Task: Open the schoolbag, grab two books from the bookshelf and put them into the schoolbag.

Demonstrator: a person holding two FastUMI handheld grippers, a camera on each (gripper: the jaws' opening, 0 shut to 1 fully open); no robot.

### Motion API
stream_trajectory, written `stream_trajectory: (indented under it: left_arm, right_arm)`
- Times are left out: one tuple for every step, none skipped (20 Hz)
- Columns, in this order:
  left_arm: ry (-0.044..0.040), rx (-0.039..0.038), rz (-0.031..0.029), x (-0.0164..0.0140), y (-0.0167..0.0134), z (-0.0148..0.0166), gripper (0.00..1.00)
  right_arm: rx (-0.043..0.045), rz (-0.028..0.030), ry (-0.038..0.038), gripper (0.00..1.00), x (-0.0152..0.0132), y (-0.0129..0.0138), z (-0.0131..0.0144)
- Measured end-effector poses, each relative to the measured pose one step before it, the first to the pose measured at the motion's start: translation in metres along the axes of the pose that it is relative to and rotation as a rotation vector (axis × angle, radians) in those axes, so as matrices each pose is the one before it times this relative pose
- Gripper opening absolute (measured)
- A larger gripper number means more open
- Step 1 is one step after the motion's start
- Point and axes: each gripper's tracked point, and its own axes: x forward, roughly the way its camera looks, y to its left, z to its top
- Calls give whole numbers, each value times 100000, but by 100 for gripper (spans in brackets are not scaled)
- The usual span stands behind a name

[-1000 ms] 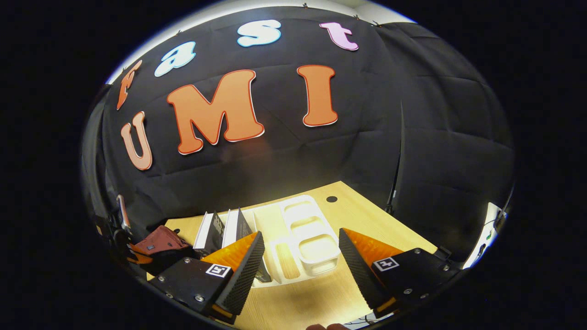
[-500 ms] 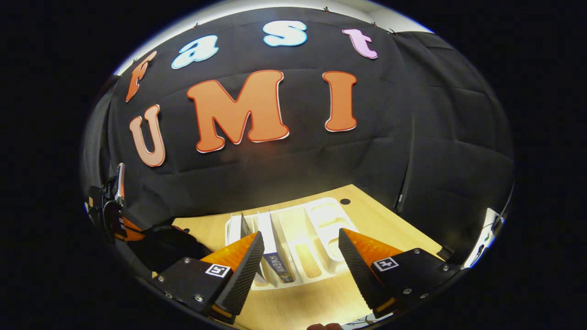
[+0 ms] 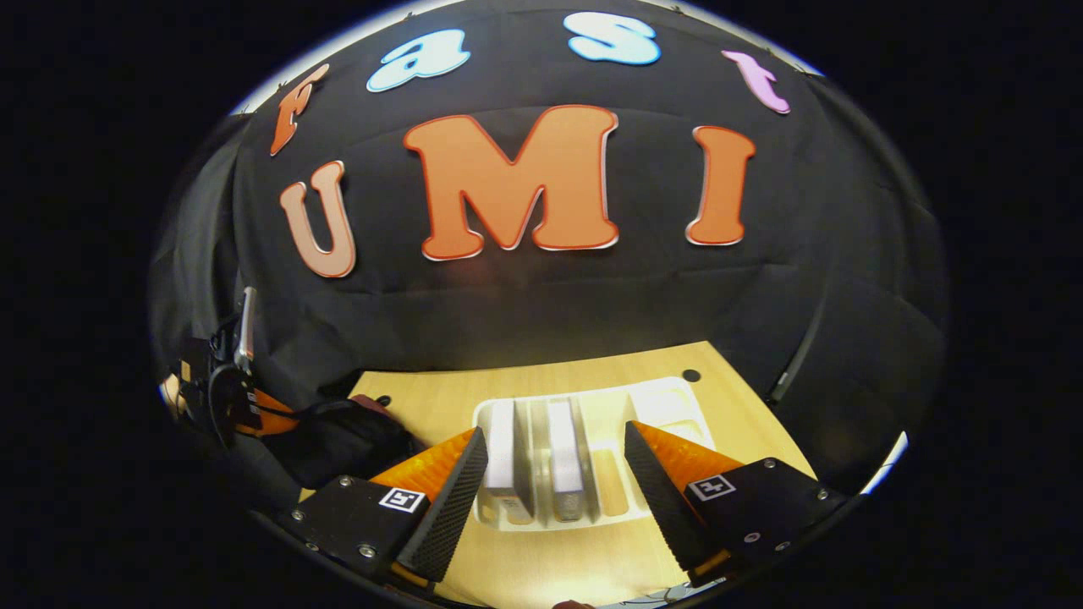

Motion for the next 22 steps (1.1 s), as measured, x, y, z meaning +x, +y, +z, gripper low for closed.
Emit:
stream_trajectory:
  left_arm:
    - [-458,-515,-663,-9,17,-6,1]
    - [-519,-668,-672,51,9,-27,1]
    - [-432,-388,-534,81,14,-206,0]
    - [-442,-270,-490,161,-44,-202,1]
    - [-892,-597,-845,143,-83,-26,0]
    - [120,-1011,-1230,174,-74,-293,1]
    - [-329,-648,-1032,200,-201,-165,0]
    - [-188,8,-579,174,12,-146,1]
    - [-387,882,-226,122,-23,-9,1]
    - [-648,691,138,121,-34,-31,1]
    - [-499,203,-96,24,-8,45,1]
    - [-550,34,-525,-22,-13,-7,1]
    - [-201,-98,-111,154,80,-128,1]
    - [-7,-13,-100,-16,125,-163,1]
    - [49,15,153,74,240,-49,1]
    - [319,230,258,82,270,-180,1]
    - [285,449,414,113,213,32,1]
    - [364,338,202,144,207,-16,1]
    - [321,120,-284,89,-2,2,1]
    - [282,270,-543,-14,-113,-8,1]
    - [123,505,-323,-5,-170,-42,1]
    - [143,628,-80,54,19,-84,1]
  right_arm:
    - [-943,3960,3890,97,764,1400,709]
    - [-1862,2942,4811,97,1001,984,548]
    - [-2377,2097,5832,97,1043,818,303]
    - [-1527,618,7685,97,1408,531,-146]
    - [-739,694,7501,97,1457,364,-377]
    - [958,-598,8844,97,1512,37,-666]
    - [1700,339,9257,97,1266,196,-715]
    - [1451,-1477,8421,97,1152,-199,-804]
    - [-1223,-2280,6249,98,1481,-305,-520]
    - [-994,-2633,4135,98,1261,-224,-21]
    - [-254,-1914,4308,98,1231,-169,-422]
    - [382,-689,2295,98,1316,245,-276]
    - [-164,-642,2867,99,917,169,-121]
    - [-552,-170,1771,98,841,219,67]
    - [-750,-1362,1722,98,844,26,14]
    - [-472,-1307,1560,98,804,22,-130]
    - [-275,-1680,2270,98,794,-167,-135]
    - [11,-1470,1822,98,738,-108,-195]
    - [412,-1127,1513,99,649,-89,-80]
    - [549,-331,1262,99,605,37,-90]
    - [991,-71,1593,99,587,12,-118]
    - [1015,431,1555,98,365,43,-301]
